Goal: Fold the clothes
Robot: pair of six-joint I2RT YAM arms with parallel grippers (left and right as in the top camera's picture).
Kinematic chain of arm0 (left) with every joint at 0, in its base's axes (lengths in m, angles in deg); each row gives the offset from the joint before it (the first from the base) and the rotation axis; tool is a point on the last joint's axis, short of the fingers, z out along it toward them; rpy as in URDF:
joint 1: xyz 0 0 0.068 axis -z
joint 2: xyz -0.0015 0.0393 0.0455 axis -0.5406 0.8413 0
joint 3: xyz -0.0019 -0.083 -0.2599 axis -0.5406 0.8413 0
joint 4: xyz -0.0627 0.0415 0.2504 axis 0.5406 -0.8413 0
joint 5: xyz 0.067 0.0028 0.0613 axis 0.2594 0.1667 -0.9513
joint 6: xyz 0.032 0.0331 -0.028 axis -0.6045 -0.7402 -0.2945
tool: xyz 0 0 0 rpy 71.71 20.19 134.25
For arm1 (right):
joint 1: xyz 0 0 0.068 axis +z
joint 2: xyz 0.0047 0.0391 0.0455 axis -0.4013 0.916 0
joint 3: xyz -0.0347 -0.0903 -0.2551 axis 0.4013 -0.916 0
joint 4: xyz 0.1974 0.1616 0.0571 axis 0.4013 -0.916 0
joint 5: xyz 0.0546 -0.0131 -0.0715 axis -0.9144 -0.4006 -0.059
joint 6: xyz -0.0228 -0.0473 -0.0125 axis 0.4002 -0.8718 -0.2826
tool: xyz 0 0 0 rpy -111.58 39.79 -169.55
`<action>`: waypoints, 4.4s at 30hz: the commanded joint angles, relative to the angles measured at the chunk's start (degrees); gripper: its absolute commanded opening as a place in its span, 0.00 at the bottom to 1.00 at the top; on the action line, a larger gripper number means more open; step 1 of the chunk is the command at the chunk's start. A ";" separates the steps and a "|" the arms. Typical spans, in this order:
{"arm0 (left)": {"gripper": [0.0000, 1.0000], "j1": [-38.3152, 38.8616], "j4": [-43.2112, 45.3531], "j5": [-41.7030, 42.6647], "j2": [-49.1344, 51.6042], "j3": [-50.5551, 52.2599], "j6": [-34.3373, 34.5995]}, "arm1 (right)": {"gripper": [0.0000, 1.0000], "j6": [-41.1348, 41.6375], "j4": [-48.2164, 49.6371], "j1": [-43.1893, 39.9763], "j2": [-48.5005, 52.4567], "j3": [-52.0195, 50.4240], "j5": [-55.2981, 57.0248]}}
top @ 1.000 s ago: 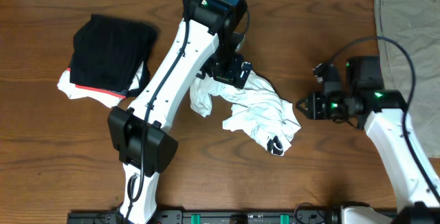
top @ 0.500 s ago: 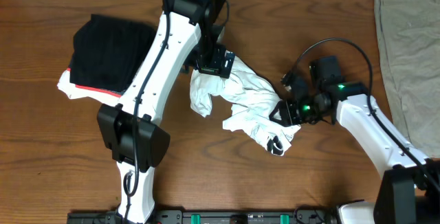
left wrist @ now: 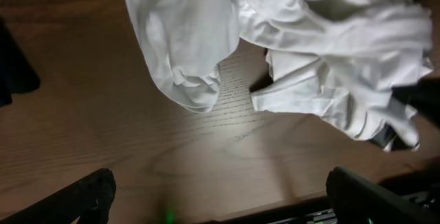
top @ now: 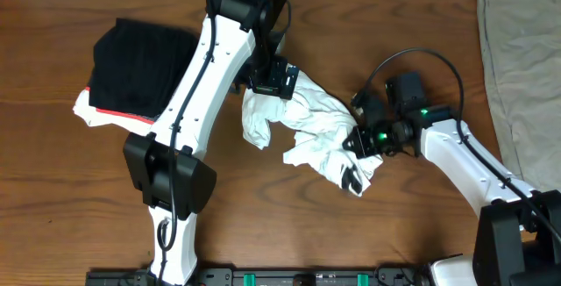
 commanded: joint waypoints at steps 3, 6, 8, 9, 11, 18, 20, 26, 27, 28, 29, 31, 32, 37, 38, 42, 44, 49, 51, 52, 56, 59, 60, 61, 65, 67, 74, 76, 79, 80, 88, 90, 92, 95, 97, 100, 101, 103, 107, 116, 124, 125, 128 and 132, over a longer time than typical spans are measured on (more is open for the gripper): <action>1.00 -0.24 -1.95 -0.87 -0.61 0.24 0.31 | 0.01 4.46 6.12 -4.94 0.20 2.40 2.27; 1.00 -0.17 -1.92 -0.66 -0.61 0.24 0.31 | 0.01 5.64 9.84 -7.56 0.24 2.40 5.88; 0.99 -0.13 -1.68 0.81 -0.61 0.24 0.28 | 0.01 5.77 11.23 -8.70 0.26 2.40 8.39; 0.99 -0.07 -1.55 1.86 -0.61 0.24 0.28 | 0.01 5.75 11.87 -9.09 0.26 2.40 9.27; 0.99 0.31 -1.25 3.52 -0.61 0.24 0.26 | 0.03 5.70 12.90 -9.33 0.35 2.38 10.49; 0.93 5.99 1.99 5.97 -0.61 2.03 -0.85 | 0.53 5.46 14.99 -9.31 0.35 2.34 12.41; 0.87 7.87 3.04 5.70 -0.61 3.85 -2.14 | 0.55 5.46 14.49 -9.31 0.35 2.34 13.49; 0.79 12.22 9.05 -0.50 -0.61 13.75 -2.80 | 0.56 5.49 8.72 -10.38 0.35 2.34 19.93; 0.79 12.70 10.95 -0.46 -0.61 16.02 -2.99 | 0.56 5.49 7.72 -10.84 0.35 2.34 20.90; 0.79 13.03 12.87 -0.48 -0.61 18.03 -2.99 | 0.56 5.49 6.75 -11.47 0.35 2.34 21.51; 0.79 13.38 14.97 -0.48 -0.61 20.11 -2.99 | 0.56 5.49 6.05 -12.13 0.35 2.34 21.66; 0.79 13.84 19.21 -0.46 -0.61 24.02 -2.97 | 0.56 5.51 4.94 -13.73 0.35 2.34 21.55; 0.79 14.01 21.14 -0.48 -0.61 25.59 -2.97 | 0.56 5.51 4.55 -14.45 0.35 2.34 21.29; 0.79 15.04 29.53 -0.46 -0.61 30.38 -2.21 | 0.56 5.51 2.99 -17.57 0.35 2.34 20.52; 0.79 15.39 30.71 -0.48 -0.61 30.67 -1.77 | 0.56 5.51 2.95 -17.88 0.35 2.34 20.52; 0.78 17.07 34.27 -0.59 -0.61 30.67 -1.16 | 0.56 5.49 2.93 -18.10 0.35 2.27 20.55; 0.76 17.81 34.91 -3.45 -0.61 30.67 0.74 | 0.56 5.49 2.78 -18.10 0.35 2.25 20.55; 0.74 18.88 34.99 -7.13 -0.61 30.91 2.29 | 0.56 5.49 2.56 -18.10 0.35 2.25 20.55; 0.74 19.45 35.63 -7.10 -0.61 31.47 2.78 | 0.56 5.46 2.56 -18.10 0.35 2.25 20.57; 0.74 19.87 35.91 -7.13 -0.61 31.93 2.91 | 0.56 5.46 2.56 -18.10 0.35 2.25 20.57; 0.74 21.38 38.45 -7.17 -0.61 34.62 2.91 | 0.57 5.46 2.40 -18.10 0.35 2.25 20.57; 0.74 21.92 41.13 -7.61 -0.61 37.09 4.24 | 0.57 5.46 2.40 -18.10 0.35 2.25 20.57; 0.74 21.97 41.90 -7.80 -0.61 37.77 4.90 | 0.57 5.46 2.40 -18.10 0.35 2.25 20.57; 0.74 21.97 42.84 -7.82 -0.61 38.49 5.14 | 0.57 5.46 2.40 -18.10 0.35 2.25 20.57; 0.75 21.97 45.29 -7.80 -0.61 39.47 5.55 | 0.57 5.46 2.43 -18.10 0.35 2.25 20.57; 0.74 21.97 45.68 -7.80 -0.61 39.47 5.55 | 0.57 5.46 2.43 -18.10 0.35 2.25 20.57; 0.67 21.97 46.51 -7.80 -0.61 39.47 5.55 | 0.58 5.38 2.45 -18.10 0.35 2.25 20.57; 0.66 21.97 46.71 -7.80 -0.61 39.47 5.55 | 0.57 4.98 2.43 -18.10 0.35 2.25 20.57; 0.62 21.97 46.84 -7.82 -0.61 39.47 5.53 | 0.57 4.81 2.40 -18.10 0.35 2.25 20.57; 0.61 21.97 46.97 -7.82 -0.61 39.52 5.53 | 0.58 4.79 2.40 -18.10 0.35 2.25 20.57; 0.53 22.01 48.33 -7.82 -0.61 39.67 5.53 | 0.58 4.37 2.38 -18.10 0.35 2.25 20.57; 0.47 22.01 48.59 -7.85 -0.61 39.67 5.53 | 0.57 4.37 2.36 -18.10 0.35 2.25 20.57; 0.43 22.01 48.68 -7.85 -0.61 39.67 5.53 | 0.57 4.39 2.36 -18.10 0.35 2.25 20.57; 0.39 22.01 48.61 -8.79 -0.61 39.67 5.53 | 0.58 4.37 2.36 -18.10 0.35 2.25 20.57; 0.30 22.01 48.22 -10.05 -0.61 39.67 5.53 | 0.58 4.37 2.36 -18.10 0.35 2.25 20.57; 0.08 22.01 47.39 -10.84 -0.61 39.67 5.51 | 0.58 4.35 2.38 -18.10 0.35 2.25 20.59; 0.06 22.01 47.19 -10.82 -0.63 39.65 5.51 | 0.58 4.35 2.38 -18.10 0.35 2.25 20.59; 0.06 22.01 46.75 -10.82 -0.76 39.65 5.51 | 0.57 3.96 2.40 -18.10 0.35 2.25 20.59; 0.06 22.01 45.77 -10.88 -2.49 39.47 5.49 | 0.56 3.93 2.38 -18.10 0.35 2.25 20.59; 0.06 21.97 42.56 -19.50 -18.99 39.15 5.51 | 0.60 4.00 1.88 -20.37 -0.11 2.27 20.57; 0.06 21.97 46.01 -28.55 -37.62 38.99 2.36 | 0.62 4.00 0.92 -21.79 -1.18 2.27 20.50; 0.06 21.97 47.23 -28.70 -39.95 38.73 1.31 | 0.62 4.00 0.90 -21.79 -1.18 2.27 20.50; 0.06 21.97 50.62 -28.68 -45.55 37.40 -0.22 | 0.62 4.00 0.87 -21.79 -1.18 2.27 20.50; 0.06 22.60 52.50 -28.37 -51.15 34.18 -0.20 | 0.63 3.98 0.66 -21.79 -1.18 2.27 20.46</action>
